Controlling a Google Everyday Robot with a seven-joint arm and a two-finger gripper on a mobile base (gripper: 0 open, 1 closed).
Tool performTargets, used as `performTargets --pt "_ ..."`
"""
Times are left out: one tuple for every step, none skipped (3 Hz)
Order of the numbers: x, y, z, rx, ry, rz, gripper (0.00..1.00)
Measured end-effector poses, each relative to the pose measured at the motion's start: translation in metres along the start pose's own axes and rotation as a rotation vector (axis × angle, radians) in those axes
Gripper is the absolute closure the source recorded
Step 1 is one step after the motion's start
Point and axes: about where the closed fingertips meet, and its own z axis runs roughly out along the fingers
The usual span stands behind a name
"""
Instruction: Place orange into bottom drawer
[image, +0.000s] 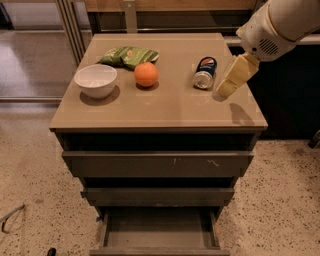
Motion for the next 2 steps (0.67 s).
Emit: performTargets --pt "-0.006 0.002 0.019 -0.019 -0.045 0.001 0.0" --pt "-0.032 0.001 0.053 -0.051 -0.145 -0.005 0.0"
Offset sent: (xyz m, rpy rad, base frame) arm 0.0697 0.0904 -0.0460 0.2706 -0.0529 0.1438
